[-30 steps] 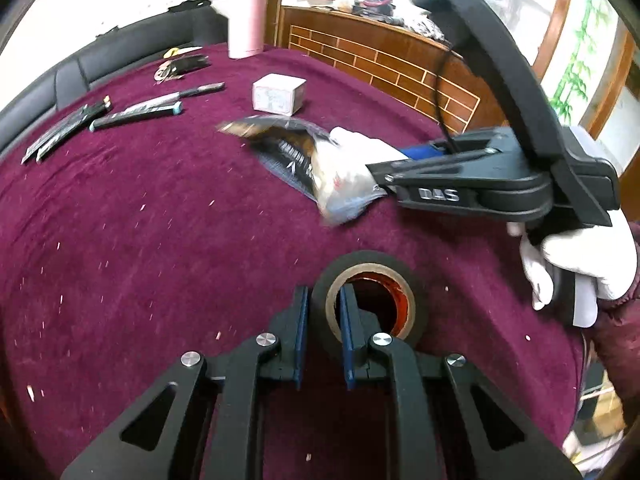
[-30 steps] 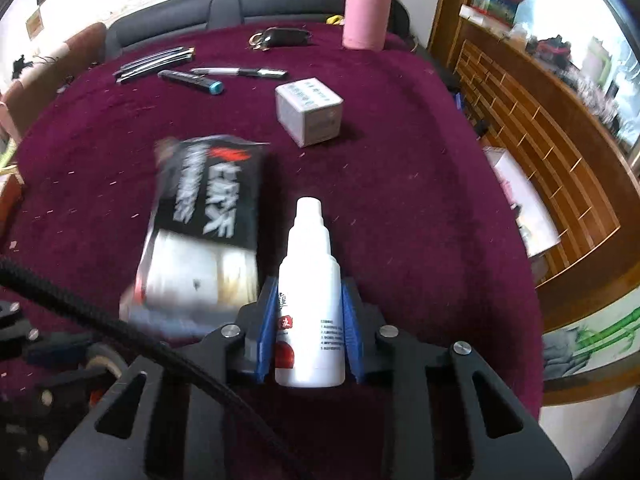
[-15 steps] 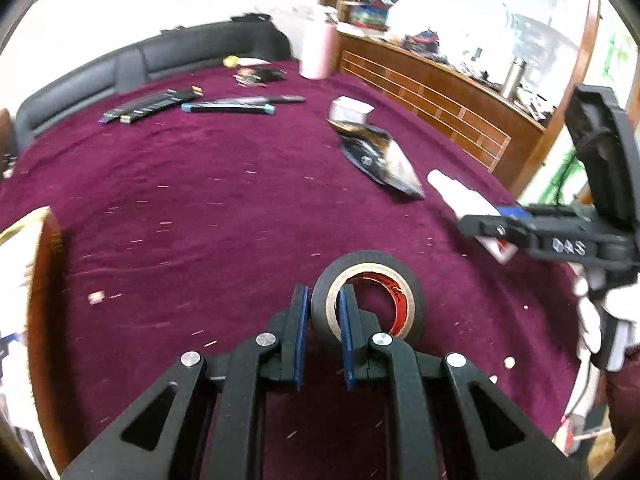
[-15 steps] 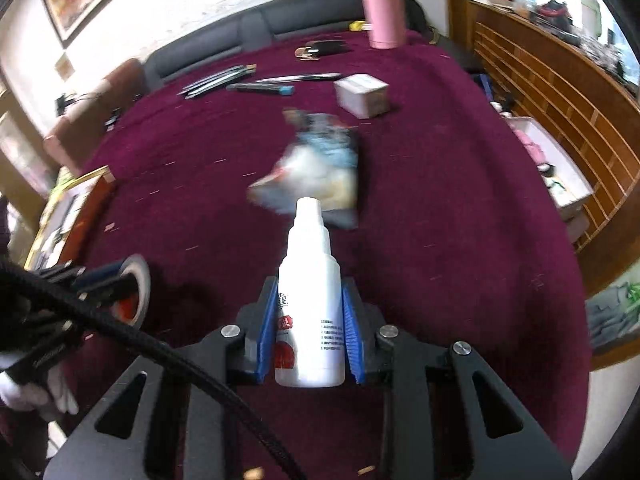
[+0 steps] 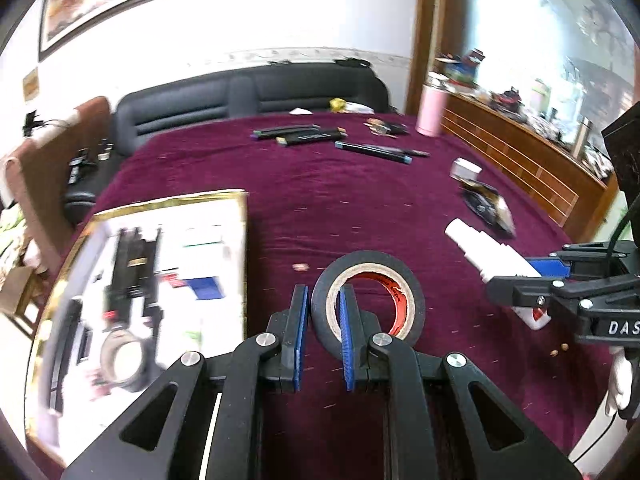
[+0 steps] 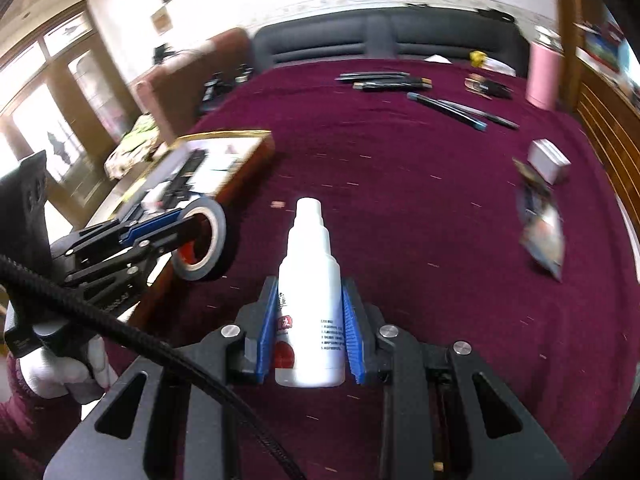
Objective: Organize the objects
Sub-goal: 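Carry the tape roll and spray bottle into the tray and open both tools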
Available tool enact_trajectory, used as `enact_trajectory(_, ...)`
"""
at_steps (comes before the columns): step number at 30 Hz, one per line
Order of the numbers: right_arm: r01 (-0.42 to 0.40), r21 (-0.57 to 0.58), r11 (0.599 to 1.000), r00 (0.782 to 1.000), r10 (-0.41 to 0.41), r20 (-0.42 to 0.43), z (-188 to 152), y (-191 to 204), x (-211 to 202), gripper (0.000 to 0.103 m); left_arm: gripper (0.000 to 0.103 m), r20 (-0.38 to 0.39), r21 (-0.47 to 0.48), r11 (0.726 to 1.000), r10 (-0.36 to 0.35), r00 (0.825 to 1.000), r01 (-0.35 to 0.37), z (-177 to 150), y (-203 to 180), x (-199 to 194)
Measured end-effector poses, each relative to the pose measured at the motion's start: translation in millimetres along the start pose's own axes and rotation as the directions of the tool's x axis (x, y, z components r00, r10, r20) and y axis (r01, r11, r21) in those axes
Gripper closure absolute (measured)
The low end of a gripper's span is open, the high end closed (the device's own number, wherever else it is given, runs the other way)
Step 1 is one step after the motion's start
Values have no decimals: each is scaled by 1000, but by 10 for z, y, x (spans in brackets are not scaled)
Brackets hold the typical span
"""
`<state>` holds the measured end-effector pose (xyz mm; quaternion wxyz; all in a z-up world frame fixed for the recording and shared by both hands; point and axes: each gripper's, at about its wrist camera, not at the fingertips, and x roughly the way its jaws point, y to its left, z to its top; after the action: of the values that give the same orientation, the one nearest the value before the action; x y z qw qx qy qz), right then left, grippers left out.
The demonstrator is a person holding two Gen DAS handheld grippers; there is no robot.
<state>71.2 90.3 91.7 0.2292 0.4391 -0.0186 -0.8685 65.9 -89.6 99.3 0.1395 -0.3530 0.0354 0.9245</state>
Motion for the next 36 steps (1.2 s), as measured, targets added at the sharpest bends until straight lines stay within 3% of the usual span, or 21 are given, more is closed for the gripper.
enact_trajectory(7,-82,-84,993,996,79,-33,208,661,301,75,91,18,-82,994,71,997,-70,-137,550,-92)
enact_trajectory(19,-198,-116,973,975,184,-122,383,1405,887,75,91,-37,-195,966,164,986,-168,-455,1462,-117)
enact_trajectory(36,-178,-41,983,965,167,-204,329,1504,1314,75,91,-83,-257,951,157,984,-173,-673,2156,-106)
